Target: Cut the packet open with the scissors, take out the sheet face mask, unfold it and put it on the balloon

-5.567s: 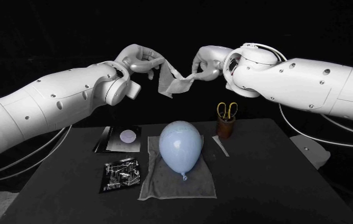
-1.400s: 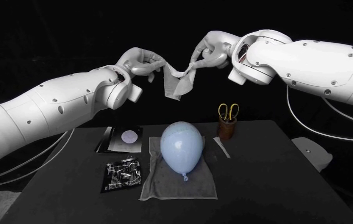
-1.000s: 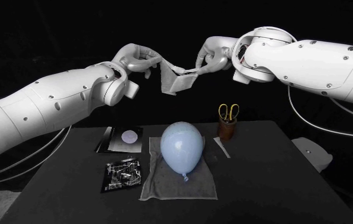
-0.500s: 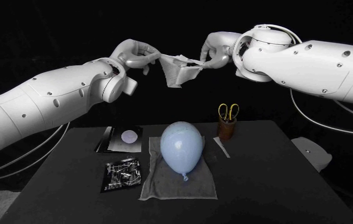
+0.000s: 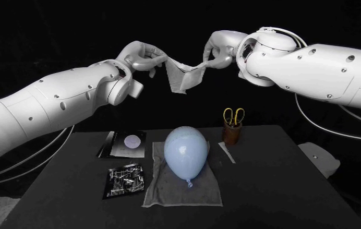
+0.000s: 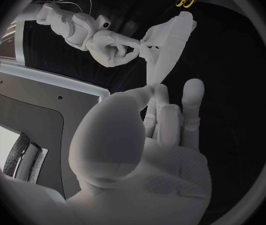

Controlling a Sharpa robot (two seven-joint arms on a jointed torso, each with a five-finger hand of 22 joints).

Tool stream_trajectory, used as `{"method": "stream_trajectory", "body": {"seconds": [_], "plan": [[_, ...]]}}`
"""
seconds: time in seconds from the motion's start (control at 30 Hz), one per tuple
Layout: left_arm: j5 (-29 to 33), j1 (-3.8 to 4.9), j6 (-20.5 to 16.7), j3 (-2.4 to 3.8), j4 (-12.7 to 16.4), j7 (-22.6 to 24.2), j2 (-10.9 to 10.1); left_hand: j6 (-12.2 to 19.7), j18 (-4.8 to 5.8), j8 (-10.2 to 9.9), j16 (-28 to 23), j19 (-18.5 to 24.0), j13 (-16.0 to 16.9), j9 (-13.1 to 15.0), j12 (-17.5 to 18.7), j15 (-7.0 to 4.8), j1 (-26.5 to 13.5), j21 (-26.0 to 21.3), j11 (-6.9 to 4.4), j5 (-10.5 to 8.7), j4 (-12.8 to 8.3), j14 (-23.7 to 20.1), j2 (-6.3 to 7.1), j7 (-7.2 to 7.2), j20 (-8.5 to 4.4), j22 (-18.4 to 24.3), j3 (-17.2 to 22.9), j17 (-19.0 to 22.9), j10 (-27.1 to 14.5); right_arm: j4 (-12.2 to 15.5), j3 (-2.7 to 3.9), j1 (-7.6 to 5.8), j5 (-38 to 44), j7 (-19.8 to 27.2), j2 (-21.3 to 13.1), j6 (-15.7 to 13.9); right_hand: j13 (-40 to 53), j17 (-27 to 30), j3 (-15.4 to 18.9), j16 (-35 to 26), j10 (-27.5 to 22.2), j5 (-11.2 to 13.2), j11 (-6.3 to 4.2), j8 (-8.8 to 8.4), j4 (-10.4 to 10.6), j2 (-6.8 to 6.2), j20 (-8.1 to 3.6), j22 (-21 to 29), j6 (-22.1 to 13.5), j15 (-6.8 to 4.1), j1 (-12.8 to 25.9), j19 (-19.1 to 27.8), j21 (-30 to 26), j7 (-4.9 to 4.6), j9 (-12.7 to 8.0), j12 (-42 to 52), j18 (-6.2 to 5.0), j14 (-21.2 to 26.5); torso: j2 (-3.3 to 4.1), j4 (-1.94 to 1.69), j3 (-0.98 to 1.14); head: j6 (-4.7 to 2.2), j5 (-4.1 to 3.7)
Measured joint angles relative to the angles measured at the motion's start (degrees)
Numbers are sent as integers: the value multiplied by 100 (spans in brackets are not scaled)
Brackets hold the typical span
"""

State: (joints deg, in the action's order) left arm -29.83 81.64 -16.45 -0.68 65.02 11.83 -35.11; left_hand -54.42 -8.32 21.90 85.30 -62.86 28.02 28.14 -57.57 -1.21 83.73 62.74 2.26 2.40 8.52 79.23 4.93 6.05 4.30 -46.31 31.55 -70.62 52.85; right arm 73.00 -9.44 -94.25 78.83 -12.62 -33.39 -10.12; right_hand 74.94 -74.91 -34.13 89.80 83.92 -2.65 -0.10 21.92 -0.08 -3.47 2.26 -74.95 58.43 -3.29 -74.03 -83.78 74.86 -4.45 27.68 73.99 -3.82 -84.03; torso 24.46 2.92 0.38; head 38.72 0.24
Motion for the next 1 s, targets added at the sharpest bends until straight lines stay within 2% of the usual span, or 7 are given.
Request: {"method": "stream_trajectory", "body": {"seconds": [0.2, 0.4, 0.5, 0.7, 0.87, 1.0], "plan": [[-31, 2, 61, -3, 100, -15, -1, 0, 0, -1, -8, 0, 2, 0, 0, 0, -7, 0, 0, 7, 0, 0, 7, 0, 0, -8, 0, 1, 0, 103, -18, 97, -232, 34, 17, 51, -1, -4, 0, -1, 0, 0, 0, -1, 0, 0, 0, 0, -5, 0, 0, 0, -25, -4, 1, 0, 0, 0, -1, 0, 3, -3, 1], [-48, 2, 97, -3, 262, -25, -48, 1, 0, -4, -12, 0, 2, 0, 0, 0, -7, 0, 0, 16, 0, 0, 7, 0, 0, -8, 0, 5, 0, 170, -53, 341, -468, 72, -59, 70, -1, -4, 0, -4, 0, 1, 0, -5, 0, 0, 0, 1, -10, 1, 0, 1, -75, -8, 2, -38, 0, 1, 1, 0, 6, -12, 2], [-52, 2, 111, -3, 357, -30, -95, 1, 0, -4, -12, 0, 2, 0, 0, 0, -8, -1, 1, 16, 0, 0, 7, 0, 0, -8, 0, 7, 0, 172, -61, 496, -640, 96, -142, -3, -1, -4, 0, -5, 0, 1, 0, -8, 0, -1, 1, 3, -11, 1, 1, 1, -76, -8, 2, -40, 0, 1, 4, 1, 7, 5, 9], [-95, 4, 171, -15, 582, -71, -218, 1, 0, -5, -13, 0, 1, 0, 0, 0, -30, 23, 1, 16, 0, 0, 30, 0, 0, -8, 0, 6, 0, 218, -89, 800, -1245, 256, -298, -536, 15, -3, 0, -20, 0, 2, 0, -12, 0, -24, 1, 5, -13, 1, 24, 2, -190, -9, 1, -173, 0, 1, 5, 2, 11, 70, 31], [-250, 5, 285, -74, 744, -141, -288, 1, 0, -20, 7, -4, 1, 1, 0, 0, -37, 23, 2, 16, 0, 0, 37, 0, 4, -23, 0, -1, -1, 349, -93, 916, -1906, 536, -391, -1069, 15, 1, 1, 0, -1, 2, 1, -22, 8, -39, 1, 4, -13, 1, 39, 2, -257, -9, -2, -234, 0, 1, 2, 2, 18, 106, 17], [-415, 5, 400, -108, 813, -220, -314, 1, 0, -14, 7, -21, 0, 1, 0, 0, -36, 23, 2, 16, 0, 0, 36, 0, 21, -36, 0, -15, -1, 473, -104, 968, -2472, 787, -481, -1360, 25, 1, 56, -3, -174, 1, 58, -69, 108, -22, 2, 2, -189, 2, 56, 2, -638, -66, -5, -546, 0, 2, -3, 4, 11, 109, 4]]}}
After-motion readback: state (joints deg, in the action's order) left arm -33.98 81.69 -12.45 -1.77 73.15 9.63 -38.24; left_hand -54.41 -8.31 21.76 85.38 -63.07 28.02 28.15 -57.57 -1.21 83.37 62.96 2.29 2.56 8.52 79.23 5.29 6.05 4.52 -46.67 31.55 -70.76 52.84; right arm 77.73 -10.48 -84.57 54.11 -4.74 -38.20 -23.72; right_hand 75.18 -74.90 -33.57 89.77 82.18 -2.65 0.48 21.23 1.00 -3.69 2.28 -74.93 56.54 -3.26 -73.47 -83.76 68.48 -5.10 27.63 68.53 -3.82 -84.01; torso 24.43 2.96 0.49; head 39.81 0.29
